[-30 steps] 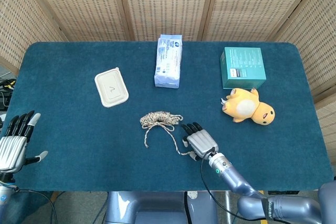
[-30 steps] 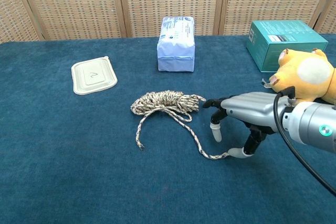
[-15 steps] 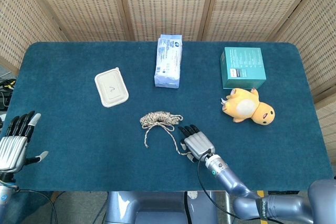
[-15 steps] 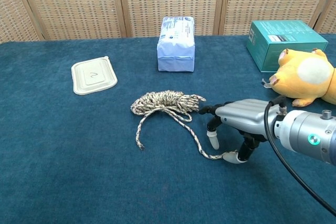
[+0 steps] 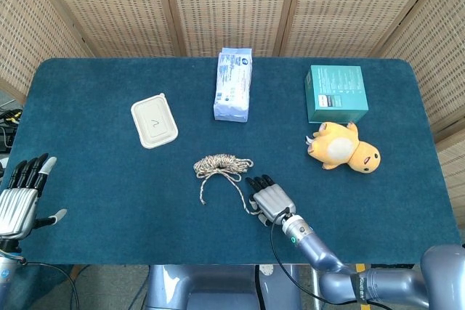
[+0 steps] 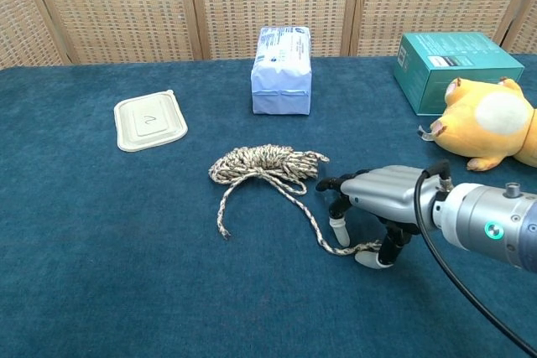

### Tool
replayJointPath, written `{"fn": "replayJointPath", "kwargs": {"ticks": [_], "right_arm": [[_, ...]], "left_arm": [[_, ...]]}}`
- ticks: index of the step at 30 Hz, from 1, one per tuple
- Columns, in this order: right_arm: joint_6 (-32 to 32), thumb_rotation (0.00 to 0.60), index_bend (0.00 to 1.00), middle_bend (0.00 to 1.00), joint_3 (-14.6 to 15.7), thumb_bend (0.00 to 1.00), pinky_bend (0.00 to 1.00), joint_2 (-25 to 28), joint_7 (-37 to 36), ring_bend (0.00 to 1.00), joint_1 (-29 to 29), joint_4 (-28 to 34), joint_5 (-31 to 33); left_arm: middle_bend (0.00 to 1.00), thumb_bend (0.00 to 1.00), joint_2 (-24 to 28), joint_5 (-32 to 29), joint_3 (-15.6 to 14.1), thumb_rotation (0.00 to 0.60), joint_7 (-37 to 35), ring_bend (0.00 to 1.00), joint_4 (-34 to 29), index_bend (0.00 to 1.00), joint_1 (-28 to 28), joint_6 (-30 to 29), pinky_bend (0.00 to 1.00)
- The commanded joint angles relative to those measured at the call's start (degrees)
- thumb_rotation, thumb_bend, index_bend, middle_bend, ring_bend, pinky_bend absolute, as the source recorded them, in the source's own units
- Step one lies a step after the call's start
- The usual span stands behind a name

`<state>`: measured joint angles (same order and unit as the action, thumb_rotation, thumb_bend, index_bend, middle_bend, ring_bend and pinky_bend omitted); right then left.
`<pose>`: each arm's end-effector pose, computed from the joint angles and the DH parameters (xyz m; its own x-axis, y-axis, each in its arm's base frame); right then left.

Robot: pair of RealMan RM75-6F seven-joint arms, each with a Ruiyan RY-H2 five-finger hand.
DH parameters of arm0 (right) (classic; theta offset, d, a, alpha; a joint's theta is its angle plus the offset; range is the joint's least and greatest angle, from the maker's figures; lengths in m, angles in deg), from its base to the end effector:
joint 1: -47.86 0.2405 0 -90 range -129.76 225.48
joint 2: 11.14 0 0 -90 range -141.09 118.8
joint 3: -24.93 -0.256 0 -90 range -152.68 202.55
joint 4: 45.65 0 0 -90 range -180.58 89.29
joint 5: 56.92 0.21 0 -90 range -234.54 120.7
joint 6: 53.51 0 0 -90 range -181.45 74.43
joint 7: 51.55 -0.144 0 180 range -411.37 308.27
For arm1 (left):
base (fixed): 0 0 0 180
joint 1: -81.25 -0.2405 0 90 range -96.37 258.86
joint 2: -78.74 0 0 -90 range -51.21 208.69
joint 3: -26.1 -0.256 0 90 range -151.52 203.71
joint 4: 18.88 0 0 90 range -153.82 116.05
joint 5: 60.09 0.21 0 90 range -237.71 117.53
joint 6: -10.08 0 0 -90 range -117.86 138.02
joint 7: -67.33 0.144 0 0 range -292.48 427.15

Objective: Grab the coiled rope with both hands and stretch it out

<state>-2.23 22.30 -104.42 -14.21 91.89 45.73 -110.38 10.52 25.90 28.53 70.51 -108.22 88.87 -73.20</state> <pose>-0.1421 -0.2820 -0.0742 0.6076 -0.4296 0.6680 -0.7784 -0.4894 0.3932 -0.3081 0.1947 0.1354 0.4303 0.0214 0.9024 0.9018 -0.0539 -0.4287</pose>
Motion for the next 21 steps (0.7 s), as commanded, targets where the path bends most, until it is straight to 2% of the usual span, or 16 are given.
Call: {"fn": "replayJointPath", "kwargs": {"ticks": [1, 9, 17, 21], "right_arm": [[0.08, 0.600, 0.50, 0.00, 0.16, 0.37, 0.00, -0.34, -0.08, 0.00, 0.15, -0.30, 0.11], [0.33, 0.600, 0.56, 0.00, 0.50, 0.42, 0.00, -0.80, -1.21, 0.00, 0.28, -1.51, -1.08], [0.57, 0.600, 0.61, 0.00, 0.83, 0.52, 0.00, -0.57, -2.26, 0.00, 0.27, -2.28, -2.75], [1.65, 0.600, 0.62, 0.00, 0.91, 0.54, 0.00, 0.29, -2.48, 0.00, 0.13, -1.89, -4.85]], "left_arm": [[0.00, 0.00, -0.02, 0.01, -0.02, 0.600, 0.07, 0.00, 0.00, 0.00, 0.00, -0.02, 0.00], [0.00, 0.00, -0.06, -0.08, -0.06, 0.600, 0.13, 0.00, 0.00, 0.00, 0.08, 0.16, 0.00], [0.00, 0.00, -0.24, -0.16, -0.14, 0.600, 0.53, 0.00, 0.04, 0.00, 0.17, 0.38, 0.00], [0.00, 0.00, -0.38, 0.01, -0.17, 0.600, 0.56, 0.00, -0.03, 0.00, 0.35, 0.53, 0.00]]}}
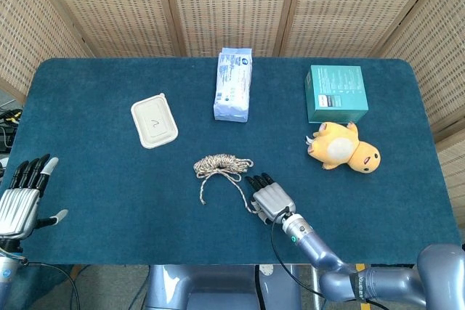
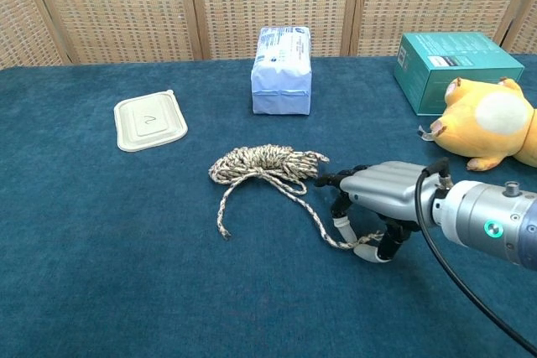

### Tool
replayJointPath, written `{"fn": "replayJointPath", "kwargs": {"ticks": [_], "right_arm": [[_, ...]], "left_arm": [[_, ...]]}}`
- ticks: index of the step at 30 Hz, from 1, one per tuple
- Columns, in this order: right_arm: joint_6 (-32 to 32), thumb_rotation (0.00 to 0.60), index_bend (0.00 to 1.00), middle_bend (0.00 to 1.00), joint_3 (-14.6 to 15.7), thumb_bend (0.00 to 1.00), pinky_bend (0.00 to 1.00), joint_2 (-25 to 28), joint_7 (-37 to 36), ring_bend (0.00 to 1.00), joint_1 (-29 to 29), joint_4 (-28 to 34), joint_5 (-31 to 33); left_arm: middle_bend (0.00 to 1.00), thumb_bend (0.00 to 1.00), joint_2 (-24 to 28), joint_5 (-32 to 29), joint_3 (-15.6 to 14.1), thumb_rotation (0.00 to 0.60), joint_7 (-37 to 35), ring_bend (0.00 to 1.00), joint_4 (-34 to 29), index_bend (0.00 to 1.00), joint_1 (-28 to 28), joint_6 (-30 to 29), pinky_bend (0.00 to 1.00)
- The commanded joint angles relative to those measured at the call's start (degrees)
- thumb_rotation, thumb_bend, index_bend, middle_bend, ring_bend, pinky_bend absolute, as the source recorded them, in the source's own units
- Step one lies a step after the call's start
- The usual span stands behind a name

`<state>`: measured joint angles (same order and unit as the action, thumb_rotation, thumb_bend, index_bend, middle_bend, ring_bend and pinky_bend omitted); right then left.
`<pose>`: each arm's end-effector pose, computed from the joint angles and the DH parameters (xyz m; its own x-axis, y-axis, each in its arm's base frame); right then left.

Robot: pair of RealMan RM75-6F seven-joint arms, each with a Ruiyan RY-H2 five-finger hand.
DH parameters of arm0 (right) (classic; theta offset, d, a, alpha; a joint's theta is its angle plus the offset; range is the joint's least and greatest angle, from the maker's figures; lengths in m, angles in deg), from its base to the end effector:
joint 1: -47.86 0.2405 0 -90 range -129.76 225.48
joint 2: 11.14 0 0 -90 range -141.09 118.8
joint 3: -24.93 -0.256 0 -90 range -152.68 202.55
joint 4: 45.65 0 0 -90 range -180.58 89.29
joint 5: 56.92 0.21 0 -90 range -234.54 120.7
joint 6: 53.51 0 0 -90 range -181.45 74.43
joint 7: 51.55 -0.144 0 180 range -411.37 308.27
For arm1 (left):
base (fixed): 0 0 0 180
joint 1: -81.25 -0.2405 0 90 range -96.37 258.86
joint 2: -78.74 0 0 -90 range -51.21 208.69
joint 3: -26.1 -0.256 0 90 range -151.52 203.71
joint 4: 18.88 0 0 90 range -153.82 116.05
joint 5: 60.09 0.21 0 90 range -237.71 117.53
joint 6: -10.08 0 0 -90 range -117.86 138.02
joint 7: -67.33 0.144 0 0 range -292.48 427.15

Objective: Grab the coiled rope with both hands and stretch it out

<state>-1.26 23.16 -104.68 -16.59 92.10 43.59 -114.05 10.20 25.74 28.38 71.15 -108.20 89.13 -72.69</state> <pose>-0.1440 -0.2864 -0.0730 0.6228 -0.3875 0.6797 -0.7591 -0.5097 0.4051 -0.3078 0.1955 0.1322 0.4361 0.0311 0.8993 0.8991 -0.0566 -0.4341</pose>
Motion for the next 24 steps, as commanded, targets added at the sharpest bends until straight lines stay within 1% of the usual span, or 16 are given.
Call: {"fn": "replayJointPath", "kwargs": {"ticks": [1, 8, 10, 12, 13, 16, 18, 20, 24], "right_arm": [[0.94, 0.600, 0.62, 0.00, 0.08, 0.54, 0.00, 0.79, -0.01, 0.00, -0.08, 0.36, -1.68], [3.20, 0.600, 0.63, 0.00, -0.20, 0.54, 0.00, 2.30, 1.87, 0.00, -0.04, 0.98, -3.96], [3.54, 0.600, 0.63, 0.00, -0.15, 0.54, 0.00, 2.75, 2.65, 0.00, -0.05, 1.21, -4.01], [3.76, 0.600, 0.63, 0.00, -0.08, 0.54, 0.00, 3.10, 3.21, 0.00, -0.13, 1.47, -3.91], [3.78, 0.600, 0.63, 0.00, -0.03, 0.54, 0.00, 3.24, 3.45, 0.00, -0.18, 1.58, -3.79], [3.55, 0.600, 0.64, 0.00, -0.09, 0.54, 0.00, 3.30, 3.97, 0.00, -0.09, 1.56, -3.27], [3.43, 0.600, 0.64, 0.00, -0.27, 0.54, 0.00, 3.21, 4.20, 0.00, 0.03, 1.54, -2.96], [3.30, 0.600, 0.64, 0.00, -0.45, 0.55, 0.00, 3.10, 4.33, 0.00, 0.15, 1.56, -2.65], [3.01, 0.600, 0.64, 0.00, -0.72, 0.55, 0.00, 2.91, 4.33, 0.00, 0.34, 1.49, -2.26]], "left_arm": [[0.00, 0.00, -0.09, 0.32, 0.01, 0.600, -0.16, 0.00, -0.08, 0.00, 0.19, 0.03, 0.00], [0.00, 0.00, 0.27, 0.86, 1.22, 0.600, 2.03, 0.00, -1.19, 0.00, 2.70, 2.05, 0.00], [0.00, 0.00, 0.28, 1.47, 1.69, 0.600, 4.27, 0.00, -1.02, 0.00, 4.52, 3.87, 0.00], [0.00, 0.00, 0.10, 3.42, 1.76, 0.600, 7.45, 0.00, -0.34, 0.01, 6.68, 5.57, 0.00], [0.00, 0.00, -0.42, 5.40, 1.77, 0.600, 9.08, 0.00, 0.61, 0.02, 8.22, 6.36, 0.00], [0.00, 0.00, -2.48, 10.36, 1.36, 0.600, 9.63, 0.00, 4.04, 0.13, 11.72, 7.74, 0.00], [0.00, 0.00, -4.08, 13.45, 0.93, 0.600, 9.17, 0.00, 6.84, 0.23, 13.56, 7.87, 0.00], [0.00, 0.01, -5.92, 16.43, 0.40, 0.600, 8.36, 0.00, 9.65, 0.27, 15.53, 8.07, 0.00], [0.00, 0.06, -8.73, 19.61, 0.02, 0.600, 7.66, 0.00, 13.29, 0.33, 18.52, 8.73, 0.00]]}}
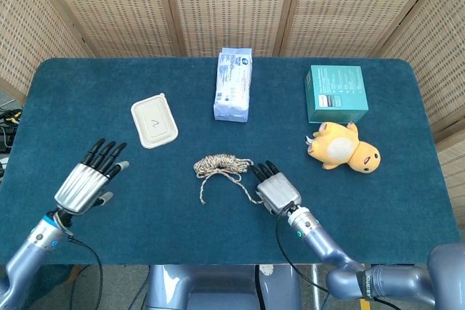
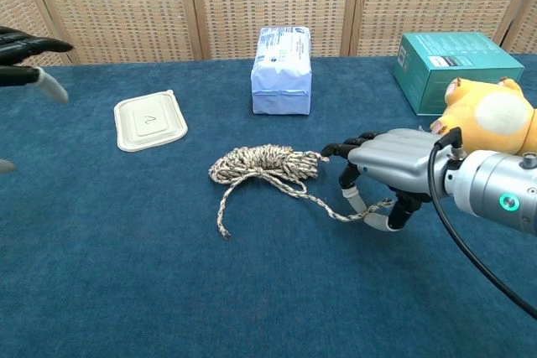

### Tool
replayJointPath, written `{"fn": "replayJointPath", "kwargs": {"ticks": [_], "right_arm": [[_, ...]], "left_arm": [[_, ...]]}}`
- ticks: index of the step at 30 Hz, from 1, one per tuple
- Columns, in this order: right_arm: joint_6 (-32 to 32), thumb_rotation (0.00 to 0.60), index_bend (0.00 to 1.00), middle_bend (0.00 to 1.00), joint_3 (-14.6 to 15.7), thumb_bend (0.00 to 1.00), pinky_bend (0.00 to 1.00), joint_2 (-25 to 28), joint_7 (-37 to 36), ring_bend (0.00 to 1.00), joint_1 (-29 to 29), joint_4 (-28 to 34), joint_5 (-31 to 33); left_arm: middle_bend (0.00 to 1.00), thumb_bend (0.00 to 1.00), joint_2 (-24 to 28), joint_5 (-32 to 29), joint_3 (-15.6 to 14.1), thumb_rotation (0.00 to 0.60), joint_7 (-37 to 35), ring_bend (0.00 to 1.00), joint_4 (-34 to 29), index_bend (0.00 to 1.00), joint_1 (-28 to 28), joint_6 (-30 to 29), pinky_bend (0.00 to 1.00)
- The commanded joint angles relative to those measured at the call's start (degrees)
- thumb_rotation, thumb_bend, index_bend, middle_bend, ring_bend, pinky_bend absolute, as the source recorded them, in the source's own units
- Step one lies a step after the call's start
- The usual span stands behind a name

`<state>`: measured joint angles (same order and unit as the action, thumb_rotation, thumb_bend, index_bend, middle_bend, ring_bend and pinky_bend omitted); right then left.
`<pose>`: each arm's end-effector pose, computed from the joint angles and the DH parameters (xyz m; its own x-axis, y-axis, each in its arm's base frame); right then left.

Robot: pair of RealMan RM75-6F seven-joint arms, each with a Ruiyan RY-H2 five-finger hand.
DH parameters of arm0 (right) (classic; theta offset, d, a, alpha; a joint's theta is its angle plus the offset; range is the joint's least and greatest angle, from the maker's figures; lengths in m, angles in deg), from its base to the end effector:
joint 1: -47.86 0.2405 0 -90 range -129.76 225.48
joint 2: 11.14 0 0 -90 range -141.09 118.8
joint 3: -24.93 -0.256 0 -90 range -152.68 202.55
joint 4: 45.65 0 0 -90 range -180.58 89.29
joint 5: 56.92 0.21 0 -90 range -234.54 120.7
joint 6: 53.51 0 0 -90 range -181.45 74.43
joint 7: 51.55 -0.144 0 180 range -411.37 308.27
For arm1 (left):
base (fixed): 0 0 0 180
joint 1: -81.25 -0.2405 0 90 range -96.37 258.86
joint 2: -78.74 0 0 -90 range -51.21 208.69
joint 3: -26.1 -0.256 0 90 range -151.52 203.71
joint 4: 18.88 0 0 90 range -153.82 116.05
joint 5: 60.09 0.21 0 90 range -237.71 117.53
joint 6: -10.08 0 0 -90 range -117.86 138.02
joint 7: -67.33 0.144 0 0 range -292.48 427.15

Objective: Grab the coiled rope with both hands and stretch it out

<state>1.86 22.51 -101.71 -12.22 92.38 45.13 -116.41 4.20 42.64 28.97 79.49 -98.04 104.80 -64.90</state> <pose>-0.1404 -0.2984 -0.0506 0.6910 -0.2641 0.6729 -0.6869 -0.5298 0.4974 -0.2406 0.2663 0.0803 0.6629 -0.1182 0.7393 0.5883 -0.5285 -0.6120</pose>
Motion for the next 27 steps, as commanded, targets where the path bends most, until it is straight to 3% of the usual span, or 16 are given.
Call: {"fn": "replayJointPath", "kwargs": {"ticks": [1, 9, 12, 27], "right_arm": [[-0.24, 0.600, 0.64, 0.00, -0.11, 0.55, 0.00, -0.11, -0.05, 0.00, 0.12, -0.09, 0.24], [-1.39, 0.600, 0.64, 0.00, -0.18, 0.58, 0.00, -0.42, -0.39, 0.00, 0.58, -0.89, 0.70], [-2.25, 0.600, 0.64, 0.00, -0.33, 0.60, 0.00, -0.52, -1.38, 0.00, 0.81, -1.48, 0.70], [-3.51, 0.600, 0.65, 0.00, -0.57, 0.60, 0.00, -0.97, -3.61, 0.00, 1.28, -2.93, 0.05]], "left_arm": [[0.00, 0.07, -3.49, 3.17, -0.66, 0.600, -0.99, 0.00, 3.79, 0.33, 3.65, 1.37, 0.00], [0.00, 0.15, -8.41, 4.61, -0.53, 0.600, -3.58, 0.00, 6.51, 0.42, 8.98, 4.46, 0.00], [0.00, 0.18, -12.00, 5.69, -0.08, 0.600, -3.62, 0.00, 8.07, 0.45, 13.89, 8.88, 0.00], [0.00, 0.25, -20.06, 5.29, -2.08, 0.600, -1.48, 0.00, 14.04, 0.49, 20.58, 14.89, 0.00]]}}
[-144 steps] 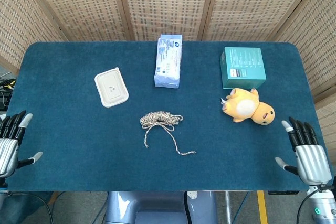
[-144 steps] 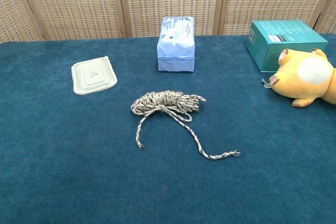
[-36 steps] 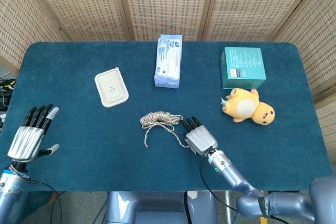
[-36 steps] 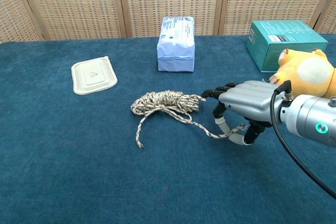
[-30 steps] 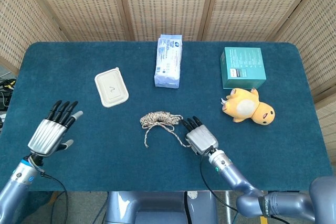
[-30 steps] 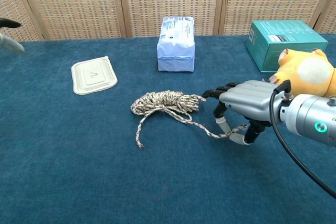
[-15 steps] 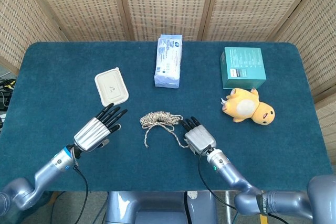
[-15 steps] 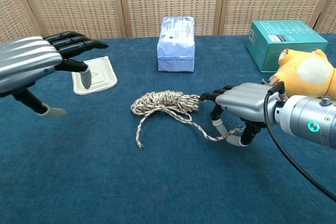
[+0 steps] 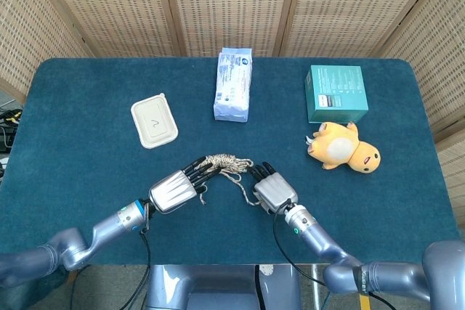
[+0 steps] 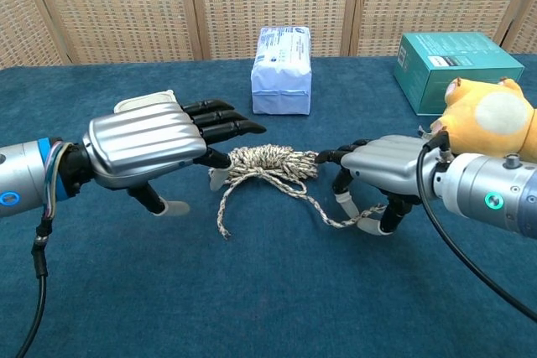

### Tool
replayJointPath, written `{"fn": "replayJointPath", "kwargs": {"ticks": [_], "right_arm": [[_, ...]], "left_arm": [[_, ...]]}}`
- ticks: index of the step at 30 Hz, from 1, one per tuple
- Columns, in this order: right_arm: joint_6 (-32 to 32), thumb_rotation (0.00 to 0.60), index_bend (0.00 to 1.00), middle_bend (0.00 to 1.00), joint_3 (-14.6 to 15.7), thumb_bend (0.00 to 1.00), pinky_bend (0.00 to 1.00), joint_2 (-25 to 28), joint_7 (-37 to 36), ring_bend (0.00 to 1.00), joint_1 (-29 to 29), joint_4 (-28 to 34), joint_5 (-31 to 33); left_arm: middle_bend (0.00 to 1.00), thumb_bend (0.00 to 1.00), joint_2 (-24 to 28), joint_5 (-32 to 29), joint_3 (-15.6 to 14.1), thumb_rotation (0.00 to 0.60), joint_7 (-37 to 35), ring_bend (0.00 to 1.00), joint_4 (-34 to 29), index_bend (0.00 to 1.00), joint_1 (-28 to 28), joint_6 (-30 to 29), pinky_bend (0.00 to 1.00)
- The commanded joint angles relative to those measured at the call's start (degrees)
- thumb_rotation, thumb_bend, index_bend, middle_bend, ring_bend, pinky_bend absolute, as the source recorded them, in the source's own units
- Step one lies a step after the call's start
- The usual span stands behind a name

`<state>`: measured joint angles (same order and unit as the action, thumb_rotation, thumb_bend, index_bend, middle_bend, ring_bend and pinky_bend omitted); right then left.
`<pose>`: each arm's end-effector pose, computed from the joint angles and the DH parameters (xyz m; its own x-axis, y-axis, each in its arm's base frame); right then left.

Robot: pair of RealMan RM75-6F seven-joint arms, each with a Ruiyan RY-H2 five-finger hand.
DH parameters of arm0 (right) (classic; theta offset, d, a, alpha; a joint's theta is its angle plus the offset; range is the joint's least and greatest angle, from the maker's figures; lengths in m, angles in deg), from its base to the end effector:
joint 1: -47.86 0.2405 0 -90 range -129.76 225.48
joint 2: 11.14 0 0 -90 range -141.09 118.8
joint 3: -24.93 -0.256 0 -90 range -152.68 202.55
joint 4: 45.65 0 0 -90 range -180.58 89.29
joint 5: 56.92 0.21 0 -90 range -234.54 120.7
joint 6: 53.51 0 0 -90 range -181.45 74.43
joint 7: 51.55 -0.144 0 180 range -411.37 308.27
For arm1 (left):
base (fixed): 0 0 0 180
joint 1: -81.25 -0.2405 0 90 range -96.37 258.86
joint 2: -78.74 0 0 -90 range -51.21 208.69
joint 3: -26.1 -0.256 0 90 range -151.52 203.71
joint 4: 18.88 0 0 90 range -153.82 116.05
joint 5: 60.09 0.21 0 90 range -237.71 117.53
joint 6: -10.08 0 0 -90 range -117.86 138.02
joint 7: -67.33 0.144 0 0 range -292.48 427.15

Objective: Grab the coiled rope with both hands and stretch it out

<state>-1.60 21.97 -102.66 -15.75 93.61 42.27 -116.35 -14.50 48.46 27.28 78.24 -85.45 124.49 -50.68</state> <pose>-0.1402 -0.3055 -0.0591 0.6753 -0.3026 0.6726 -0.7031 -0.5396 0.4631 -0.1440 0.3066 -0.0484 0.7031 -0.1382 0.6975 0.3084 -0.8246 -0.4743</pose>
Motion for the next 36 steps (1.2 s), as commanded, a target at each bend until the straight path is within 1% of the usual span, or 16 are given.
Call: {"fn": "replayJointPath", "kwargs": {"ticks": [1, 5, 10, 14, 22, 31, 36], "right_arm": [[-0.09, 0.600, 0.65, 0.00, -0.06, 0.60, 0.00, -0.08, -0.14, 0.00, 0.08, -0.18, -0.01], [-0.30, 0.600, 0.65, 0.00, -0.13, 0.60, 0.00, -0.43, -0.73, 0.00, 0.07, -0.82, 0.11], [-0.82, 0.600, 0.65, 0.00, -0.02, 0.60, 0.00, -0.83, -1.94, 0.00, -0.04, -2.04, -0.09], [-1.22, 0.600, 0.65, 0.00, -0.02, 0.60, 0.00, -1.03, -2.69, 0.00, -0.03, -2.73, -0.38], [-1.85, 0.600, 0.65, 0.00, -0.04, 0.60, 0.00, -1.18, -3.95, 0.00, 0.04, -3.66, -1.08], [-2.10, 0.600, 0.65, 0.00, 0.00, 0.61, 0.00, -1.12, -4.40, 0.00, -0.03, -4.06, -1.23], [-2.08, 0.600, 0.65, 0.00, -0.06, 0.61, 0.00, -1.22, -4.59, 0.00, -0.06, -4.14, -1.36]], "left_arm": [[0.00, 0.25, -1.88, -0.70, -0.49, 0.600, -0.36, 0.00, 2.06, 0.50, 1.13, 0.80, 0.00], [0.00, 0.25, -3.94, -1.13, -0.88, 0.600, -0.71, 0.00, 4.34, 0.50, 2.11, 1.10, 0.00], [0.00, 0.27, -6.43, -1.84, -1.90, 0.600, -0.90, 0.00, 7.14, 0.52, 2.98, 1.65, 0.00], [0.00, 0.31, -7.39, -2.56, -2.37, 0.600, -0.78, 0.00, 8.35, 0.53, 3.29, 2.16, 0.00], [0.00, 0.32, -8.95, -4.47, -2.65, 0.600, -0.75, 0.00, 9.62, 0.53, 3.99, 2.86, 0.00], [0.00, 0.33, -10.06, -5.32, -3.82, 0.600, -0.37, 0.00, 10.50, 0.53, 4.14, 2.68, 0.00], [0.00, 0.36, -10.39, -5.77, -4.14, 0.600, -0.16, 0.00, 10.58, 0.53, 4.20, 2.52, 0.00]]}}
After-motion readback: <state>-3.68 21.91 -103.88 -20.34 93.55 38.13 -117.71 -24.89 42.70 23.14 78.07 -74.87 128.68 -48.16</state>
